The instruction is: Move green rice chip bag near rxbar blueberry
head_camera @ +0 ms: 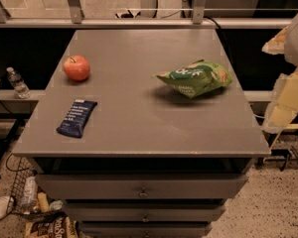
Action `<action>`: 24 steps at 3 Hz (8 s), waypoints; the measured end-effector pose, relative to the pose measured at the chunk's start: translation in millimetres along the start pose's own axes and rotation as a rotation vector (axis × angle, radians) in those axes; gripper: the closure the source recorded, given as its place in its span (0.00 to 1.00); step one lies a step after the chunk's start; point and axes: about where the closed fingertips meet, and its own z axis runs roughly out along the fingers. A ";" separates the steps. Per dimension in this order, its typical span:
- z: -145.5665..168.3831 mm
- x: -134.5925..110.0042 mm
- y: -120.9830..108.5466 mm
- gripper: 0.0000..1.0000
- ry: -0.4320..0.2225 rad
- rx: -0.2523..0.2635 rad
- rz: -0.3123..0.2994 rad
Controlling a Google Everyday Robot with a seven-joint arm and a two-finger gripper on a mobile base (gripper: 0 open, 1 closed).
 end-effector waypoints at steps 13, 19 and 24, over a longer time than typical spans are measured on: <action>127.0 -138.6 -72.5 1.00 -0.210 0.063 -0.158; 73.4 -281.5 22.2 1.00 -0.575 -0.129 -0.557; 130.6 -301.6 69.5 0.59 -0.650 -0.335 -0.602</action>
Offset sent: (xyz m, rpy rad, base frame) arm 0.0557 0.0603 -0.0288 0.0930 -0.0623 0.1177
